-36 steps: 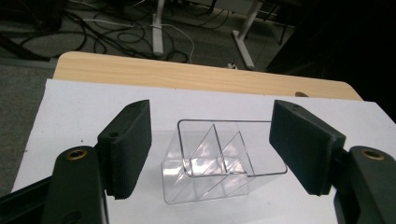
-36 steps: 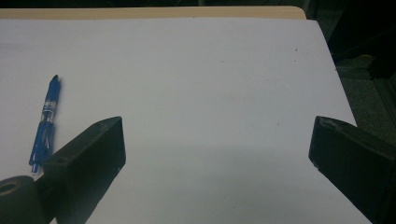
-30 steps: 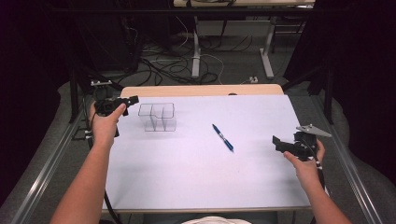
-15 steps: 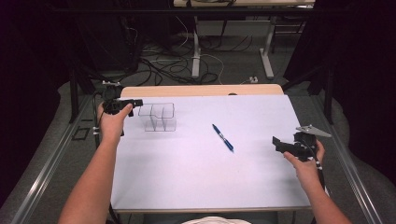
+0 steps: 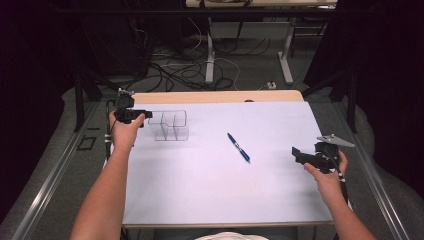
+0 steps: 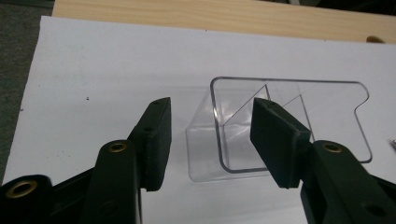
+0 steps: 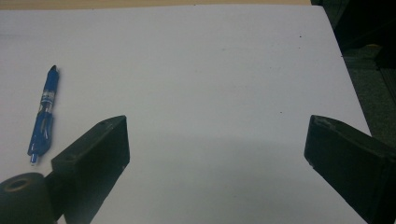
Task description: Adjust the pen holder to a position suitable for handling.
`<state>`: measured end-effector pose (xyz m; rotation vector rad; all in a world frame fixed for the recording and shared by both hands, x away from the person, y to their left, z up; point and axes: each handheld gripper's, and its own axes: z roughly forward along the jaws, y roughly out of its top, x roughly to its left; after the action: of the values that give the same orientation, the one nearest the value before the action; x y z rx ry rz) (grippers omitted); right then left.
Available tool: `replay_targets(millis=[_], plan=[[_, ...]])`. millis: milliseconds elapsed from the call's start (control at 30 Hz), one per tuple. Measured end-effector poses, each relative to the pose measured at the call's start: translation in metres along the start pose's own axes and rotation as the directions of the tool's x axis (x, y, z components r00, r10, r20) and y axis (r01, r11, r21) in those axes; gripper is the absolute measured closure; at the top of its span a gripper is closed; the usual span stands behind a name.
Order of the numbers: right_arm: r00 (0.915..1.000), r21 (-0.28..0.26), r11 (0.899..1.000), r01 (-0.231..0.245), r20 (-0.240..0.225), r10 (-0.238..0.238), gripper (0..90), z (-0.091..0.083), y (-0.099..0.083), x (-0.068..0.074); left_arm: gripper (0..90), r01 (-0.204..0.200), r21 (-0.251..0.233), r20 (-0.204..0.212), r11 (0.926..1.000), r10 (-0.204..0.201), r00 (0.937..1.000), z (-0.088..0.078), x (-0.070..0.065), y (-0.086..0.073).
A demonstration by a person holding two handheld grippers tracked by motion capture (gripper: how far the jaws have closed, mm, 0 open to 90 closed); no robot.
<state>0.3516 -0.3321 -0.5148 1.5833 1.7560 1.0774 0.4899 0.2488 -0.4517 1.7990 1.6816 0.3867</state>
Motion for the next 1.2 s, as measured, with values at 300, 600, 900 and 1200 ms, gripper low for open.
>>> replay_targets(millis=[300, 600, 900, 1200], plan=[[0.9999, 0.008, 1.000, 0.010, -0.006, -0.010, 6.6, 0.002, -0.001, 0.000, 57.0, -0.008, 0.033, -0.018, 0.9994, 0.008, 0.9998, 0.012, -0.003, -0.001], [0.9999, 0.014, 1.000, 0.005, -0.009, -0.005, 6.9, 0.002, -0.001, 0.001, 63.9, -0.001, 0.064, -0.029, 0.9979, 0.003, 0.9996, 0.018, -0.004, -0.002], [0.9999, 0.016, 1.000, 0.008, -0.011, -0.008, 7.1, 0.002, -0.002, 0.000, 69.2, 0.009, 0.087, -0.033, 0.9962, -0.006, 0.9994, 0.023, -0.006, -0.002], [0.9999, 0.018, 1.000, 0.011, -0.010, -0.010, 7.3, 0.003, -0.002, 0.000, 76.4, 0.028, 0.090, -0.051, 0.9956, -0.023, 0.9984, 0.025, -0.006, -0.002]])
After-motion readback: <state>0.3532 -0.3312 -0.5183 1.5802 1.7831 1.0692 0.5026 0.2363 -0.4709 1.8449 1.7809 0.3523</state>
